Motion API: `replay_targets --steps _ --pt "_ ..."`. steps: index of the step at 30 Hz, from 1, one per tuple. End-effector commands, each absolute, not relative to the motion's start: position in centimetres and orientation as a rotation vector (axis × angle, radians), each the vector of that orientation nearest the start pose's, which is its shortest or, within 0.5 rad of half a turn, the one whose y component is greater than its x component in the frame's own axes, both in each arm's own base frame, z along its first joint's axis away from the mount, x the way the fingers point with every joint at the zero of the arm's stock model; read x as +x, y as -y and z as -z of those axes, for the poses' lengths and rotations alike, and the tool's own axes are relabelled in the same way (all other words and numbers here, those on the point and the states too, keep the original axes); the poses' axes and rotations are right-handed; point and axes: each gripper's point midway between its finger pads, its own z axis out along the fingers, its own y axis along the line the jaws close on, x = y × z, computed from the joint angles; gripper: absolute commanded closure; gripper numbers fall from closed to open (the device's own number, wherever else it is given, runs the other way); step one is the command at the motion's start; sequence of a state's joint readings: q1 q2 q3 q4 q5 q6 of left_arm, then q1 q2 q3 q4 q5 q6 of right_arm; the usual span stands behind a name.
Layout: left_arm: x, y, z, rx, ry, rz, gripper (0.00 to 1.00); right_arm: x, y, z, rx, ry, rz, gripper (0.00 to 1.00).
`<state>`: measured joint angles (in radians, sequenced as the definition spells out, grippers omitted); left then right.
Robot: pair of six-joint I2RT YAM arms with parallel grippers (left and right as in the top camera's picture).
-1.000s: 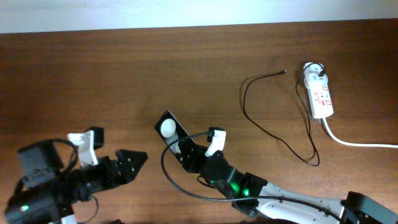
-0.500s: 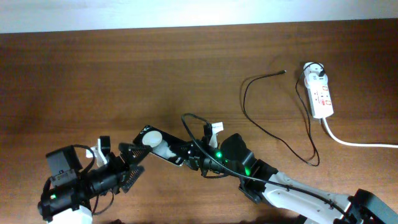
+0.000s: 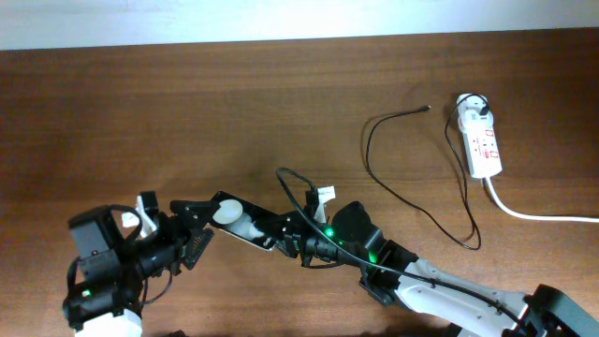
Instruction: Plug charger to phone and switch on socket
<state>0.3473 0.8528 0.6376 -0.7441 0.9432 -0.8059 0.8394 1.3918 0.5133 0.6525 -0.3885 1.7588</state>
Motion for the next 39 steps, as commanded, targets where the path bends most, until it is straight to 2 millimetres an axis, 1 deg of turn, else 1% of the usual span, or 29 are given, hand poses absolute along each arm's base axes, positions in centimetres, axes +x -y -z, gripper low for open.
replay_targets --steps 1,3,5,8,9,11,13,15,16,17,18,19,20,22,25,28,29,32,33,35,36,38,39 --pt "23.7 8.0 -17.5 -1.014 -2.283 1.378 0.21 21.8 -34.6 -19.0 0.673 -2.260 -2.016 0.96" --pt "23.3 9.1 -17.0 -0.995 -2.337 1.352 0.21 22.1 -34.5 -19.0 0.689 -2.247 -2.003 0.96" --pt "23.2 9.7 -16.6 -1.047 -2.360 1.335 0.24 22.1 -34.5 -19.0 0.706 -2.247 -2.010 0.96" --pt "23.3 9.3 -16.3 -1.163 -2.339 1.319 0.33 21.3 -35.0 -19.0 0.853 -2.281 -2.080 0.96" --pt "23.5 9.1 -16.2 -1.177 -2.332 1.307 0.35 21.1 -35.1 -19.0 0.864 -2.283 -2.083 0.96" --pt "23.7 9.1 -16.4 -1.213 -2.311 1.321 0.39 21.2 -35.1 -19.0 0.866 -2.281 -2.082 0.96" --pt "24.3 9.1 -16.9 -1.235 -2.273 1.347 0.42 21.0 -35.4 -19.6 0.856 -2.265 -2.111 0.96" --pt "24.4 9.7 -17.2 -1.262 -2.266 1.376 0.42 21.2 -35.5 -20.2 0.860 -2.208 -2.119 0.96" --pt "24.3 10.2 -17.2 -1.246 -2.277 1.382 0.43 20.9 -35.8 -20.2 0.900 -2.209 -2.131 0.96" --pt "24.3 10.3 -17.2 -1.256 -2.279 1.376 0.45 20.6 -36.0 -20.2 0.923 -2.213 -2.141 0.96" --pt "24.2 10.4 -17.1 -1.269 -2.280 1.380 0.51 20.4 -36.2 -20.2 0.943 -2.215 -2.147 0.96" --pt "24.2 10.5 -17.1 -1.284 -2.277 1.385 0.55 20.4 -36.2 -20.2 0.953 -2.203 -2.140 0.96" --pt "24.2 10.5 -17.1 -1.284 -2.277 1.385 0.59 20.3 -36.3 -20.1 1.010 -2.196 -2.151 0.96" --pt "24.2 10.5 -17.1 -1.289 -2.275 1.386 0.68 21.0 -36.1 -20.1 1.065 -2.134 -2.121 0.96" --pt "24.2 10.5 -17.1 -1.300 -2.273 1.389 0.76 21.0 -36.1 -20.1 1.065 -2.133 -2.121 0.96" --pt "24.2 10.5 -17.2 -1.317 -2.267 1.393 0.90 21.0 -36.1 -20.1 1.066 -2.134 -2.121 0.96" --pt "24.2 10.5 -17.2 -1.318 -2.267 1.393 0.99 21.0 -36.1 -20.1 1.066 -2.134 -2.121 0.96" --pt "24.3 10.5 -17.2 -1.316 -2.265 1.394 1.00 21.0 -36.1 -20.1 1.066 -2.134 -2.120 0.95" --pt "24.3 10.5 -17.2 -1.315 -2.266 1.394 1.00 21.0 -36.1 -20.1 1.067 -2.133 -2.119 0.87" --pt "24.4 10.1 -17.0 -1.326 -2.257 1.364 1.00 21.0 -36.0 -19.4 1.086 -2.159 -2.086 0.64" --pt "24.7 9.5 -16.6 -1.346 -2.242 1.314 1.00 21.1 -35.7 -18.2 1.130 -2.187 -2.020 0.54" --pt "24.9 7.9 -15.4 -1.375 -2.233 1.155 1.00 22.1 -33.8 -14.0 1.284 -2.224 -1.755 0.47" --pt "25.0 7.5 -15.2 -1.328 -2.243 1.110 1.00 22.7 -32.2 -11.8 1.356 -2.217 -1.587 0.39"
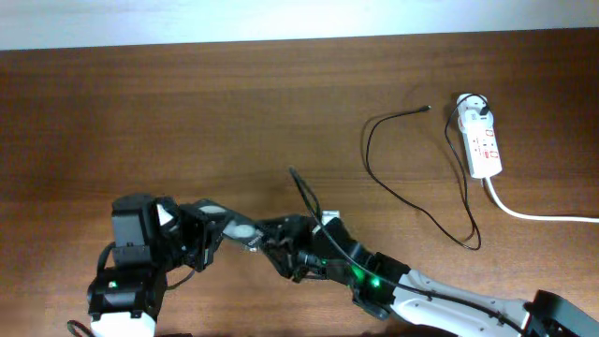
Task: Plug charger to phone and switch on socket
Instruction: 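Grasp the black USB-C cable end with the right gripper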
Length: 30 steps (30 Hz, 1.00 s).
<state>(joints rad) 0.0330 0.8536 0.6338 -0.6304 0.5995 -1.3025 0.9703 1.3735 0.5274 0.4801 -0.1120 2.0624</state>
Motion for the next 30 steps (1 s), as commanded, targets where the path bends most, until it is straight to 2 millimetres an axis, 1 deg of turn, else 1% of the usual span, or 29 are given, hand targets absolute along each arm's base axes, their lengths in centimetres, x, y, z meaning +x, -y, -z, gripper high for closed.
replay_targets --steps 1,2,3,4,5,6,7,8,9,10,11,12,13,14,15,16,17,18,19,20,22,23,24,25,26,27,29,30 --pt "25.2 7.1 -15.0 -1.265 -2.256 1.053 1.00 23.2 -29.8 -9.3 1.366 -2.214 -1.362 0.31" --pt "25.2 6.8 -14.9 -1.236 -2.262 1.025 1.00 23.5 -28.3 -8.2 1.333 -2.213 -1.231 0.26" --pt "25.2 6.5 -14.7 -1.203 -2.274 0.990 1.00 23.8 -27.1 -7.5 1.290 -2.210 -1.131 0.18" --pt "25.0 6.6 -14.3 -1.206 -2.295 0.978 1.00 24.0 -26.3 -7.0 1.236 -2.213 -1.053 0.01" --pt "24.9 6.9 -13.6 -1.213 -2.332 0.970 1.00 23.9 -25.5 -6.5 1.168 -2.239 -0.974 0.01" --pt "24.8 7.6 -13.0 -1.204 -2.373 0.968 1.00 24.0 -24.6 -6.0 1.143 -2.236 -0.904 0.01" --pt "25.2 8.6 -12.6 -1.125 -2.418 0.968 1.00 24.2 -23.6 -5.6 1.047 -2.243 -0.801 0.01" --pt "26.2 9.7 -12.4 -1.015 -2.439 0.980 1.00 24.4 -23.3 -5.5 0.953 -2.259 -0.748 0.01" --pt "27.9 11.9 -11.9 -0.845 -2.470 1.000 1.00 24.8 -23.0 -5.8 0.826 -2.258 -0.688 0.01" --pt "28.7 12.8 -11.4 -0.786 -2.477 1.010 1.00 24.9 -23.0 -6.0 0.757 -2.263 -0.662 0.01" --pt "29.5 13.6 -10.5 -0.761 -2.489 1.020 1.00 25.2 -23.1 -6.3 0.657 -2.272 -0.626 0.01" --pt "30.3 14.4 -9.5 -0.701 -2.507 1.037 1.00 25.7 -23.4 -7.0 0.597 -2.275 -0.615 0.01" --pt "30.6 15.0 -9.0 -0.659 -2.516 1.062 1.00 25.9 -23.4 -7.4 0.579 -2.279 -0.610 0.00" --pt "31.1 15.8 -8.1 -0.608 -2.533 1.112 1.00 26.4 -23.1 -8.2 0.593 -2.326 -0.567 0.04" --pt "31.6 16.6 -7.0 -0.572 -2.544 1.166 1.00 26.7 -22.2 -8.9 0.617 -2.367 -0.496 0.06" --pt "32.0 17.0 -6.2 -0.563 -2.550 1.189 1.00 27.2 -21.2 -9.8 0.646 -2.390 -0.431 0.09" --pt "32.3 17.2 -5.5 -0.560 -2.553 1.200 1.00 27.8 -20.2 -10.9 0.676 -2.399 -0.380 0.13" --pt "32.4 17.3 -4.8 -0.565 -2.560 1.200 1.00 29.6 -18.5 -12.6 0.678 -2.378 -0.331 0.14" --pt "32.6 17.3 -4.6 -0.555 -2.560 1.193 1.00 31.0 -17.1 -13.3 0.705 -2.354 -0.314 0.14" --pt "32.7 17.3 -4.7 -0.536 -2.551 1.192 1.00 33.5 -14.0 -13.7 0.793 -2.302 -0.288 0.14" --pt "32.9 17.2 -4.7 -0.539 -2.545 1.179 1.00 37.7 -9.7 -13.6 0.867 -2.197 -0.247 0.15" --pt "33.0 17.2 -4.8 -0.534 -2.538 1.181 1.00 39.2 -8.8 -13.2 0.868 -2.171 -0.247 0.15" --pt "33.1 17.2 -4.9 -0.528 -2.530 1.184 1.00 41.3 -7.9 -12.6 0.826 -2.155 -0.242 0.15" --pt "33.2 17.2 -4.9 -0.527 -2.528 1.185 1.00 42.5 -6.8 -11.7 0.837 -2.158 -0.204 0.15" --pt "33.2 17.2 -4.9 -0.527 -2.528 1.184 1.00 43.9 -5.6 -10.3 0.878 -2.175 -0.165 0.15" --pt "33.4 17.0 -4.9 -0.534 -2.522 1.164 1.00 45.9 -5.0 -8.7 0.908 -2.217 -0.150 0.15" --pt "33.7 16.6 -4.6 -0.551 -2.517 1.125 1.00 49.5 -4.4 -6.4 0.953 -2.277 -0.107 0.16" --pt "33.8 16.4 -4.5 -0.559 -2.514 1.106 1.00 51.4 -4.2 -5.5 0.970 -2.287 -0.090 0.19"
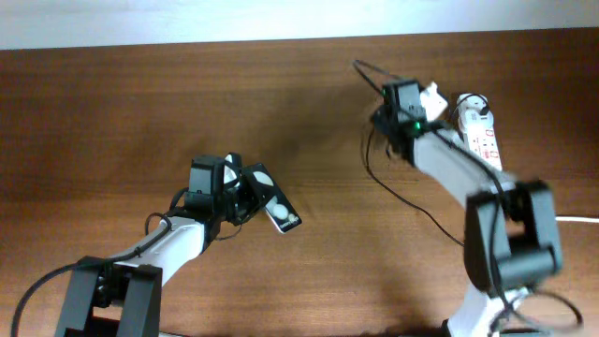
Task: Plug charger to phone and switch on socket
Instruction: 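Grasp the black USB-C cable end with the right gripper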
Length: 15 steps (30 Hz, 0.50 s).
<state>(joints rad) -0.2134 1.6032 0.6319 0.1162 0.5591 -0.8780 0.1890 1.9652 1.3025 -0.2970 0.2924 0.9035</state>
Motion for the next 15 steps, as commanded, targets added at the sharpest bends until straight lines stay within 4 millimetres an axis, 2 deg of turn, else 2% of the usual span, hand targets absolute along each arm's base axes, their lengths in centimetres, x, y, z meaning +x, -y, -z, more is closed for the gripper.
replay_targets --steps 1,3,4,6,7,8,10,13,14,15 --pt "33.9 16.2 -4.5 -0.564 -2.511 1.093 1.00 52.8 -4.1 -4.3 1.004 -2.290 -0.107 0.20" --pt "34.1 15.9 -4.3 -0.576 -2.506 1.063 1.00 54.5 -4.1 -1.7 1.037 -2.320 -0.140 0.25" --pt "34.2 15.9 -4.3 -0.577 -2.506 1.061 1.00 54.5 -4.1 -0.8 1.047 -2.329 -0.133 0.30" --pt "34.4 15.5 -4.1 -0.591 -2.499 1.027 1.00 54.3 -4.0 0.3 1.050 -2.344 -0.116 0.46" --pt "34.5 15.5 -4.2 -0.587 -2.493 1.029 1.00 54.3 -4.2 0.2 1.037 -2.350 -0.117 0.61" --pt "34.6 15.5 -4.3 -0.586 -2.490 1.030 1.00 54.3 -4.7 0.2 0.984 -2.383 -0.140 0.70" --pt "34.7 15.5 -4.4 -0.582 -2.481 1.033 1.00 53.9 -8.5 0.1 0.629 -2.549 -0.260 0.87" --pt "34.7 15.6 -4.4 -0.579 -2.483 1.039 1.00 50.2 -12.2 -0.4 0.305 -2.719 -0.192 0.96" --pt "34.5 15.8 -4.6 -0.570 -2.487 1.063 1.00 46.9 -15.2 -0.8 0.115 -2.817 -0.158 0.96" --pt "34.2 16.3 -4.8 -0.553 -2.494 1.102 1.00 43.7 -17.1 -0.5 0.030 -2.912 -0.124 0.96"
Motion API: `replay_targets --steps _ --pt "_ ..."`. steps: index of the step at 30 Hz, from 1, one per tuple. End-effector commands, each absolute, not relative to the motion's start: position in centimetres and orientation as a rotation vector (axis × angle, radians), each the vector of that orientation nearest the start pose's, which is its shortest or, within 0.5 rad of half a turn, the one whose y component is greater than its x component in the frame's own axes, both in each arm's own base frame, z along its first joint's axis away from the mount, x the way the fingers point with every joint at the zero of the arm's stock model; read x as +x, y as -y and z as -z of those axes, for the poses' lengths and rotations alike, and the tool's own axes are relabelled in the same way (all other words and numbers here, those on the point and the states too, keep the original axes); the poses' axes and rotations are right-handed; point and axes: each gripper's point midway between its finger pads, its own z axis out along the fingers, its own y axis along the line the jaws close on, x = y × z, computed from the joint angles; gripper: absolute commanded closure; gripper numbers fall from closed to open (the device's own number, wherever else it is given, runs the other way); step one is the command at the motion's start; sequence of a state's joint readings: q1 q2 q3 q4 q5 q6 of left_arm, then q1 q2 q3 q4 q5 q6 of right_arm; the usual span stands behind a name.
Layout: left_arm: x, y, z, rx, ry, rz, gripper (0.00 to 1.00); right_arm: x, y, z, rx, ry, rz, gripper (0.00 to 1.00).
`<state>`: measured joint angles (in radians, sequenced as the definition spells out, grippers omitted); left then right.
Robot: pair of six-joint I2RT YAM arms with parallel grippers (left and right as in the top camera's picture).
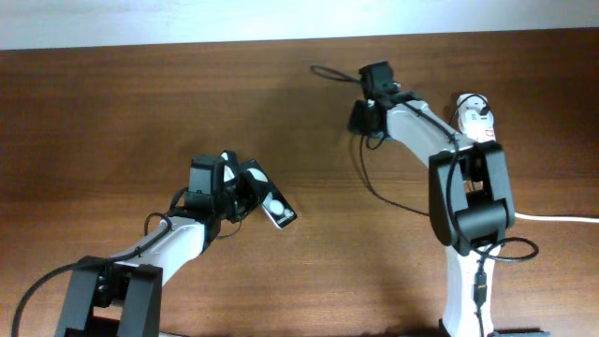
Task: Plug charger to phone and switch on socket
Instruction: 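Grasp the black USB-C cable end with the right gripper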
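In the overhead view my left gripper [253, 187] is shut on the phone [278, 210], a white and dark slab held tilted over the table's middle left. My right gripper [361, 116] is at the far right-centre, shut on the black charger cable [371, 178]. The cable's free end [315, 68] loops out to the left of the wrist, well apart from the phone. The white socket strip [475, 114] lies at the far right, partly hidden behind the right arm. Its switch cannot be made out.
The wooden table [140, 94] fills the view. A white mains lead [552, 217] runs from the strip to the right edge. The black cable trails down under the right arm toward the strip. The right arm's upright link stands at the front right.
My right gripper has moved left along the far side, away from the socket strip, and the cable's end loop has moved left with it. The left gripper still holds the phone in about the same place.
At first both grippers were close together at the front, the left on the phone and the right holding the cable by the phone's end. Later the left held the phone at mid-left, while the right was far off by the strip with the cable, now further left.
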<state>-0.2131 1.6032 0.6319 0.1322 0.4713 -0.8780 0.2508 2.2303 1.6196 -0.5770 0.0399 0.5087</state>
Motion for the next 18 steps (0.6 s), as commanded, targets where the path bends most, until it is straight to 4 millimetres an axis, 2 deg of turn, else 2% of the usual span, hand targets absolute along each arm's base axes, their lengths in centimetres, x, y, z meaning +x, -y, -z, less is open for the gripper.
replay_targets --steps 1,2,3,4,7,8,11,12,15,18 --pt "34.0 16.4 -4.9 -0.547 -2.500 1.138 1.00 41.7 -17.9 -0.2 -0.017 -2.972 -0.094 0.96" --pt "33.6 16.3 -5.1 -0.521 -2.510 1.192 1.00 38.6 -18.8 0.2 -0.091 -3.067 -0.039 0.96" --pt "33.1 15.3 -5.0 -0.506 -2.526 1.224 1.00 35.9 -19.5 0.2 -0.161 -3.141 0.008 0.96" --pt "32.7 13.7 -4.4 -0.595 -2.552 1.223 1.00 34.8 -20.2 0.2 -0.211 -3.160 0.037 0.83" --pt "32.0 12.5 -3.8 -0.687 -2.582 1.220 1.00 35.9 -20.7 0.2 -0.216 -3.105 0.034 0.08" --pt "31.9 12.6 -3.9 -0.683 -2.582 1.230 1.00 36.5 -20.7 0.2 -0.213 -3.078 0.044 0.01" --pt "32.0 12.6 -3.9 -0.683 -2.581 1.228 1.00 37.6 -20.5 0.1 -0.206 -3.030 0.075 0.00" --pt "32.1 12.6 -3.9 -0.677 -2.574 1.229 1.00 37.6 -20.5 0.1 -0.206 -3.030 0.075 0.19" --pt "32.2 12.6 -4.0 -0.672 -2.569 1.229 1.00 37.8 -20.6 0.6 -0.203 -3.026 0.078 0.41" --pt "32.3 12.6 -4.1 -0.669 -2.566 1.230 1.00 37.8 -20.4 0.8 -0.200 -3.028 0.092 0.56"
